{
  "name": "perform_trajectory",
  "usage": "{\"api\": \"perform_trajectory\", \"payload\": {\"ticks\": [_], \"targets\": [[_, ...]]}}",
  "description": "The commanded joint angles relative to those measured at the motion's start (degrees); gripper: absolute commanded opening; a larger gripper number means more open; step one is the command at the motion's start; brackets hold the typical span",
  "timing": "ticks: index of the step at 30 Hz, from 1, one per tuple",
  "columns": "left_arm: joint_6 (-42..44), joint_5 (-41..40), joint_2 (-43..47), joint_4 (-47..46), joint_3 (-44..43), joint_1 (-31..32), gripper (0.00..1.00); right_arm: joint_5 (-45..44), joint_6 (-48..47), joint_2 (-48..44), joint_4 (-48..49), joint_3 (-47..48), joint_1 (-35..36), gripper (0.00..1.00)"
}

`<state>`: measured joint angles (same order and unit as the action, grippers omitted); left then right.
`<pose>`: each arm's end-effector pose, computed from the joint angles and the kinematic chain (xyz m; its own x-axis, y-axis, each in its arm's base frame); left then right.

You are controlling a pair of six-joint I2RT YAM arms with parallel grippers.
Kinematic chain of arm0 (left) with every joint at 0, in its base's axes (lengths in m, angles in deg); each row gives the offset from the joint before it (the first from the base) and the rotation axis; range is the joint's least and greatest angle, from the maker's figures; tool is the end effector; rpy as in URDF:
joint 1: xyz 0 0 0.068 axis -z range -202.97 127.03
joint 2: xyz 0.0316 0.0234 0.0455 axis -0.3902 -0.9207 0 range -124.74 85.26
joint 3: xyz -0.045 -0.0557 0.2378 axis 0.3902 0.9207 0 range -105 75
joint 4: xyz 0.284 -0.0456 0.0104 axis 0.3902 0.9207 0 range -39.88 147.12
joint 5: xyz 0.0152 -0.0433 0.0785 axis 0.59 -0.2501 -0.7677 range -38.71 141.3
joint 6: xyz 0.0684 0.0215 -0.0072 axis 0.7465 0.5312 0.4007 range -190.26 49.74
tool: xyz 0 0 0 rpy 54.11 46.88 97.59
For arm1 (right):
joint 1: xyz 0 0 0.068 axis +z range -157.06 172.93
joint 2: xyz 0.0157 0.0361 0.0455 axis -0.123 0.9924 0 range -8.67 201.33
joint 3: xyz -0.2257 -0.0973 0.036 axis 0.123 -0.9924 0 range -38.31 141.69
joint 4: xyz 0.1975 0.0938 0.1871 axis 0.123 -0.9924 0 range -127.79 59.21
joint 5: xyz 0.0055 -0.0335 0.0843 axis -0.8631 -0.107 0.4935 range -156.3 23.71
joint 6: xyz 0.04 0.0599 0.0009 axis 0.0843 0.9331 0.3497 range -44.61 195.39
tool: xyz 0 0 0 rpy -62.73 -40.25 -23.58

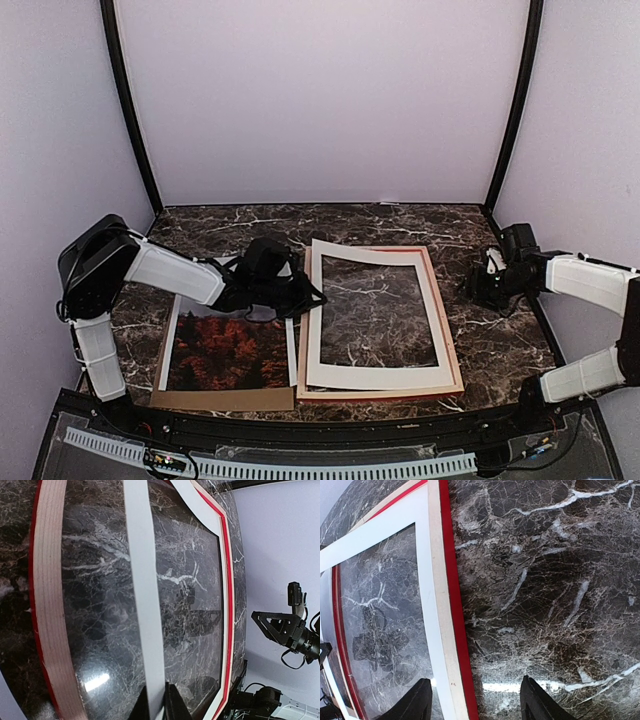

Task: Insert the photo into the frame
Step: Place the mat board on the glass panel.

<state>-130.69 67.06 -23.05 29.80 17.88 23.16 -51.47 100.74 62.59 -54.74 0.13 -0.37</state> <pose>0.2831 -0.3180 0.0975 -0.9195 -0.2513 -0.3024 0.1129 0.5679 -0.8153 0.2736 0.0474 0.1319 -0.8587 0.3160 -0.4036 0.1280 0.8947 0.4280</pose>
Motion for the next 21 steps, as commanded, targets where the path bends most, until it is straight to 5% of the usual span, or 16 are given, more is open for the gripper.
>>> {"api": "perform_trajectory", "payload": {"ticks": [1,7,15,21], "targets": [[1.47,2.4,-1.22,0.86,-2.53,-0.21,0.11,0.81,-0.3,0.28,1.72,-0.68,-0.28,0.61],[2.38,4.16,-2.43,2.62,-4.42,-0.09,0.19,1.04,-0.28,0.35,2.12,-0.95,-0.26,0.62],[6.85,2.15,-1.44,11.85,-7.89,-0.09,0.46,1.52,-0.14,0.68,2.59,-1.0,-0.22,0.63],[10.87,-0.24,-0.46,18.02,-10.57,-0.07,0.54,2.05,-0.07,1.48,3.01,-0.56,-0.2,0.63]]}}
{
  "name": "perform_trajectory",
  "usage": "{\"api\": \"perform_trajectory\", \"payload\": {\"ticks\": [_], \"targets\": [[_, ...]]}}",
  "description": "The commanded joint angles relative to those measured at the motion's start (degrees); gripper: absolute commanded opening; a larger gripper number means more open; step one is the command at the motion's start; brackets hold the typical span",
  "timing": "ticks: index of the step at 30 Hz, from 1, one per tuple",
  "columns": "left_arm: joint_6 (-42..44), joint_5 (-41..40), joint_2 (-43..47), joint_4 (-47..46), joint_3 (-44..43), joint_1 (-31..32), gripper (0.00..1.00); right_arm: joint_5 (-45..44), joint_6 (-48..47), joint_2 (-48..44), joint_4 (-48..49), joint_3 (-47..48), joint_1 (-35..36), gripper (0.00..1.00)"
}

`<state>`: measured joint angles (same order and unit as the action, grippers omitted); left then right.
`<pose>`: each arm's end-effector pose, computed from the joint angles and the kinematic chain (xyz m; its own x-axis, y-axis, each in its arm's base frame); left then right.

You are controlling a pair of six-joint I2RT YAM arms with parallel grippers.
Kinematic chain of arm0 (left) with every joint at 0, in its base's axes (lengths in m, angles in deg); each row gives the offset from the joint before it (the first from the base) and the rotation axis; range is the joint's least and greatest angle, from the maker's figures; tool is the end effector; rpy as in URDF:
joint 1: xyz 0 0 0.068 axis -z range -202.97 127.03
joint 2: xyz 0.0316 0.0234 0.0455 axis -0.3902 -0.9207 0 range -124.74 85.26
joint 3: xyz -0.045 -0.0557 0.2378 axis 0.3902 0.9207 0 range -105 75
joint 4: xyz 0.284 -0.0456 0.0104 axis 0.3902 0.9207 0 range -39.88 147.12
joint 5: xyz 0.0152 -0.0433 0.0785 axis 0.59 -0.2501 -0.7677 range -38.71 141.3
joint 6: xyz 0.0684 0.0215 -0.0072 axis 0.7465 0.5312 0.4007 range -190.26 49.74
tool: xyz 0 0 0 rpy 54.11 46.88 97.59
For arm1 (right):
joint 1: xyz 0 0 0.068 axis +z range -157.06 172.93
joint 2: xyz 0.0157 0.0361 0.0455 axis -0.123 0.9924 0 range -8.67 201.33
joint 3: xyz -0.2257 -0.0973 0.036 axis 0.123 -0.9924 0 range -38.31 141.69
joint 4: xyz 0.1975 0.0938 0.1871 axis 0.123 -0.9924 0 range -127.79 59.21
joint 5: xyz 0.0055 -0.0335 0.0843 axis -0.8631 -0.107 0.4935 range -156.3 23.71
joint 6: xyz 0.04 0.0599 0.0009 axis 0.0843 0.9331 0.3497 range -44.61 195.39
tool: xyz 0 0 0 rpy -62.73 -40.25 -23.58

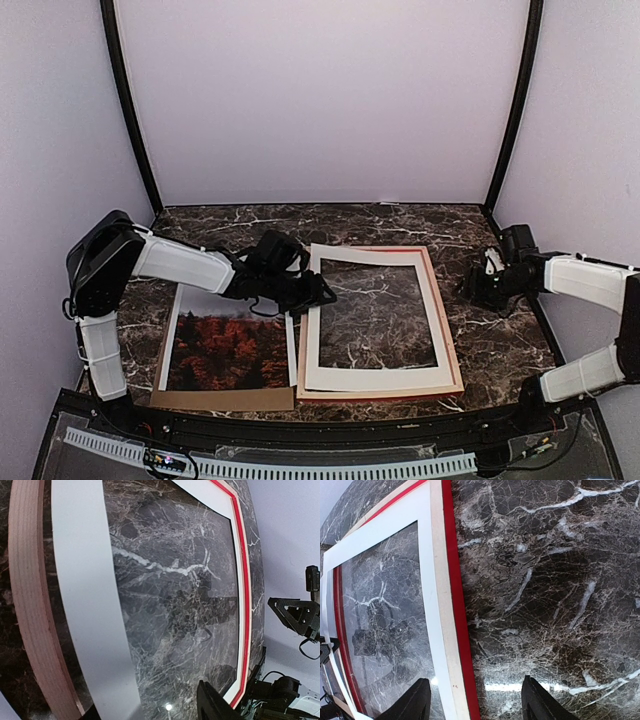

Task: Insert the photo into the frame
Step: Place the mat board on the glass panel.

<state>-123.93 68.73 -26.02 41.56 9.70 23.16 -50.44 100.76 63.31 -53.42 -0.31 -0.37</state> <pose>0.2943 -0.3320 0.1017 -0.9364 -0.1350 -0.3239 0.1659 0.6430 -0.7477 0.2745 0.0485 0.1280 -0.8613 0.3139 -0.3995 0.1191 0.8892 0.4418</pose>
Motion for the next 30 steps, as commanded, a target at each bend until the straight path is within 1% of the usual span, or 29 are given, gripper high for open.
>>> {"api": "perform_trajectory", "payload": {"ticks": [1,5,10,14,20,30], "targets": [[4.9,-2.25,2.57,7.48,-2.65,-0.07,0.55,1.12,-0.13,0.85,1.75,-0.04,-0.2,0.63],[6.45,-2.92,2.77,10.19,-3.52,-0.07,0.59,1.16,-0.07,1.14,1.8,0.05,-0.18,0.63],[7.75,-4.07,3.6,12.89,-4.16,-0.07,0.61,1.43,-0.04,1.32,2.07,0.23,-0.2,0.63],[9.56,-6.83,5.14,15.55,-4.18,-0.07,0.63,1.32,0.04,1.05,2.33,0.4,0.08,0.63],[13.55,-10.08,7.53,17.58,-3.92,-0.07,0.68,0.59,1.18,-0.73,3.32,0.49,1.74,0.65],[15.58,-6.81,4.77,17.83,-6.36,-0.08,0.69,-0.23,2.49,-0.1,4.51,0.23,4.39,0.66]]}}
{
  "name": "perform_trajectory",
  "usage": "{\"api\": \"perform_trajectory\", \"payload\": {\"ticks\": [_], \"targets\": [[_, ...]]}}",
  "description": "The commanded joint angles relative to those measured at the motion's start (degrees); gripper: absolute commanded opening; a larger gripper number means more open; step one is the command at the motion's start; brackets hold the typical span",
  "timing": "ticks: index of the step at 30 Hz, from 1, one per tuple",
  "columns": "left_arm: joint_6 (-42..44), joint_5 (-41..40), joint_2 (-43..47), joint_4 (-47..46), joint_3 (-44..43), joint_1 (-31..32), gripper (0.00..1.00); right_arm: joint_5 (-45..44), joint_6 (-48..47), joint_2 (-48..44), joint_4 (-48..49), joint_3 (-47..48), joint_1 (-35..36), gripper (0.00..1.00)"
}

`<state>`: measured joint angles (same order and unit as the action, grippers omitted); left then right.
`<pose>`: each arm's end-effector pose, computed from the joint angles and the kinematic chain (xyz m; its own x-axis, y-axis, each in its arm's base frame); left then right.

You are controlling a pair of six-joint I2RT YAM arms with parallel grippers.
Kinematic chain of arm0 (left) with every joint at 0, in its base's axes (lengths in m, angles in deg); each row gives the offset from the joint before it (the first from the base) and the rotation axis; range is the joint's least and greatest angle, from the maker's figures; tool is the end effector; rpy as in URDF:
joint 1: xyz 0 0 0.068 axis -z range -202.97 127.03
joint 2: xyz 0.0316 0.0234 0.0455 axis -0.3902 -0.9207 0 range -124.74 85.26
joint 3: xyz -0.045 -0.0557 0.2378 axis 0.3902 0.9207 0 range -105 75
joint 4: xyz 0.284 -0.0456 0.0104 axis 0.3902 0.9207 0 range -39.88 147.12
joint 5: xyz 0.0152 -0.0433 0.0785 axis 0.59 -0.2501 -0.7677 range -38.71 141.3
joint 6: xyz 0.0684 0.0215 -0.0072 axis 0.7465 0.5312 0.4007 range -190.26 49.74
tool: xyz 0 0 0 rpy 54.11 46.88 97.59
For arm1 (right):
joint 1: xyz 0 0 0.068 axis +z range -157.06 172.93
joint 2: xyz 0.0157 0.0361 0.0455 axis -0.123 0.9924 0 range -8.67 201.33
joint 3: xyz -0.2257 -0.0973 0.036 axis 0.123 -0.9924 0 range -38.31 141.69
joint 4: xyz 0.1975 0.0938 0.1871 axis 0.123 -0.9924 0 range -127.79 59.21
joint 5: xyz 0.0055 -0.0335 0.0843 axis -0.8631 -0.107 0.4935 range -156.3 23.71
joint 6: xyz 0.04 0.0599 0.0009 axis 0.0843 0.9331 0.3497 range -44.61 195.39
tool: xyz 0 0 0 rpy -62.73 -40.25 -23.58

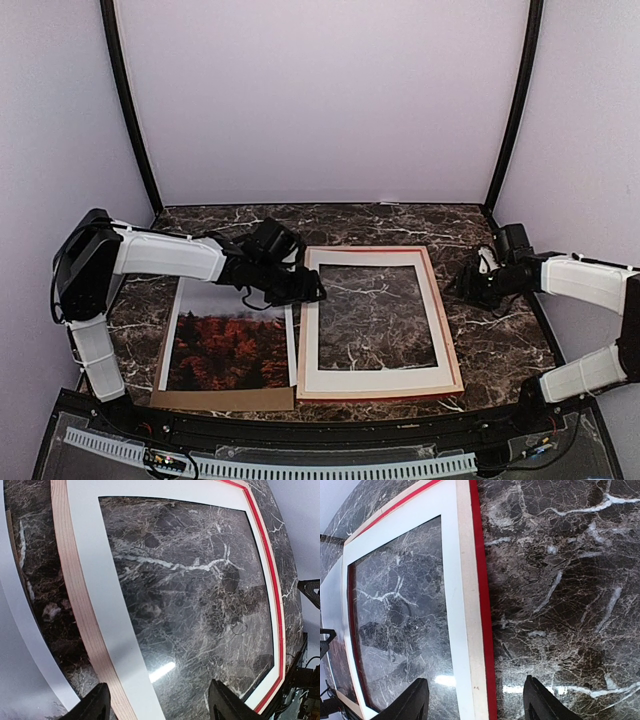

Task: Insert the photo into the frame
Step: Place the mat board on the glass panel.

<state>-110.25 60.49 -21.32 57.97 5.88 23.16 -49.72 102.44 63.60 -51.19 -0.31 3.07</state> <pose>0.2943 -0.3200 0.1293 -0.8849 0.0051 -0.4658 0.2883 0.7915 -0.5390 0.2750 0.0663 0.1298 -0.8658 0.2880 -0.4092 0.0704 0.8798 0.4702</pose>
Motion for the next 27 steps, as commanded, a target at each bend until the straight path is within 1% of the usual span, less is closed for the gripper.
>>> {"api": "perform_trajectory", "payload": {"ticks": [1,7,14,27], "targets": [[1.96,1.66,-0.64,1.41,-2.93,-0.12,0.69,-1.06,0.81,-0.32,2.25,0.19,1.07,0.66],[1.8,3.83,-3.56,1.38,-4.2,0.45,0.69,-1.28,0.81,-0.29,2.1,-0.07,1.29,0.66],[2.02,2.98,-5.56,1.92,-5.16,1.01,0.69,-1.47,0.82,-0.64,2.0,-0.42,1.3,0.66],[1.98,3.75,-8.89,1.8,-6.51,2.54,0.69,-1.2,1.03,-0.09,2.64,-0.88,1.3,0.66]]}}
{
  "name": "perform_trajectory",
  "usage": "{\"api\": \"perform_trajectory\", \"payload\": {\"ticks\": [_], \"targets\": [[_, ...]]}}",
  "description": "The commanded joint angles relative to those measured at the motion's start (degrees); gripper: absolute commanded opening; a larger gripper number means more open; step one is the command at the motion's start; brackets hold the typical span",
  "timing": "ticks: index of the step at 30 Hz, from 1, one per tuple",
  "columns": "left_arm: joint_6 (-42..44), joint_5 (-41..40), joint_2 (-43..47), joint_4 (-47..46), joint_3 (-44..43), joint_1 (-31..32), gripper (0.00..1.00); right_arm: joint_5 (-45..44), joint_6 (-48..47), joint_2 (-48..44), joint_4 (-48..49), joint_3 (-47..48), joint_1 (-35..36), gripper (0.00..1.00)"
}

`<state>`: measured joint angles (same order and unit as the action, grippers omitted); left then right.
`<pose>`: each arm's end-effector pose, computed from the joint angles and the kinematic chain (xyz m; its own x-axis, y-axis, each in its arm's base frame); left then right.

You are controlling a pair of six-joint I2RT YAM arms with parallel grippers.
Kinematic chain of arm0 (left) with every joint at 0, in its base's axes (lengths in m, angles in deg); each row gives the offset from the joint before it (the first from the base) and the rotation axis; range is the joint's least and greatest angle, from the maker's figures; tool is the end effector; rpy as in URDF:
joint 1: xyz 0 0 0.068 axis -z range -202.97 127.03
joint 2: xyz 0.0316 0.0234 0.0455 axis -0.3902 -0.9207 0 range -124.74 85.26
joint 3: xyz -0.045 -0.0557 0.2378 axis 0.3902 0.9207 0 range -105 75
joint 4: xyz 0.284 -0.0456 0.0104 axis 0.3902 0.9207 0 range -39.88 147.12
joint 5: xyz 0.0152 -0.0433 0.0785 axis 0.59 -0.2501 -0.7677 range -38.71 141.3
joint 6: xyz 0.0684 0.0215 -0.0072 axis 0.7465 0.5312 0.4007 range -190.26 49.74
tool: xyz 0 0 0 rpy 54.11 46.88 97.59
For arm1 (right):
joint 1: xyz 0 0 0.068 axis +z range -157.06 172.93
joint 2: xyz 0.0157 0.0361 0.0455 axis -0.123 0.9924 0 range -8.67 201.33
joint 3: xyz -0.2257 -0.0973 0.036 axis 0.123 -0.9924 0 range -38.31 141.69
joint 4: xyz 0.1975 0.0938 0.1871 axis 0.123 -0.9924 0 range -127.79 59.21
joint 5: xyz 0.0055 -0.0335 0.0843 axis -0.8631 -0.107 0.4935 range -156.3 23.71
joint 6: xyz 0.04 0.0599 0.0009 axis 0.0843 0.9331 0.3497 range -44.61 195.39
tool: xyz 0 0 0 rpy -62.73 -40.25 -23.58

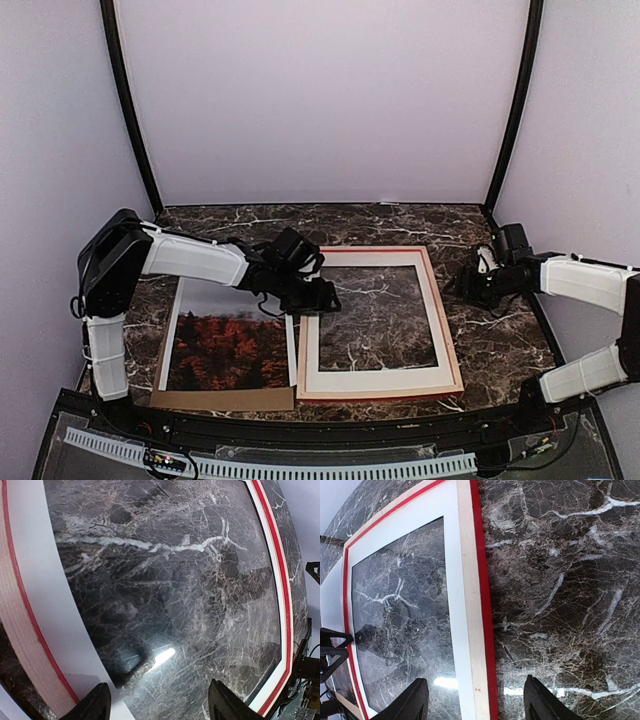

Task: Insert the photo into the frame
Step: Place the mat board on the glass panel, then pick up the photo from the backboard.

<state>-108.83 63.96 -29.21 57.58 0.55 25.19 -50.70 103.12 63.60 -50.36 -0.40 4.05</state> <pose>0.2942 -0.3483 0.1036 -0.8992 0.0924 -0.4277 0.3391 0.7649 -0.5477 0.2754 0.0703 0.1301 -0.8607 0.2877 -0.4200 0.0673 0.8821 0.4662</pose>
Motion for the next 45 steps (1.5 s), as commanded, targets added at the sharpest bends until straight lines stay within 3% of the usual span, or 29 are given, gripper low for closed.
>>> {"api": "perform_trajectory", "payload": {"ticks": [1,9,17,25,33,38,45], "targets": [[0.59,0.26,-1.18,2.33,-1.28,0.61,0.69,-0.07,0.32,-0.05,1.88,-0.88,0.36,0.66],[2.18,-0.74,-0.29,4.07,-2.99,0.67,0.69,-0.1,0.47,-0.4,1.76,-0.85,0.55,0.66],[6.72,-5.72,9.58,4.77,-2.0,0.55,0.71,-2.01,1.76,-2.46,1.2,0.78,3.85,0.67],[11.36,-15.96,23.37,12.57,3.35,-4.14,0.83,-4.68,9.59,-0.36,7.21,5.0,16.7,0.68],[13.56,-10.74,35.65,16.4,14.86,-22.67,0.86,-6.73,11.91,17.86,11.89,20.61,32.37,0.7],[16.25,-5.31,37.19,17.89,16.7,-32.34,0.86,-5.44,10.43,32.74,10.79,35.55,39.98,0.72],[17.77,1.48,35.63,18.18,17.5,-40.55,0.89,-1.68,9.16,49.62,6.05,54.92,46.17,0.72]]}}
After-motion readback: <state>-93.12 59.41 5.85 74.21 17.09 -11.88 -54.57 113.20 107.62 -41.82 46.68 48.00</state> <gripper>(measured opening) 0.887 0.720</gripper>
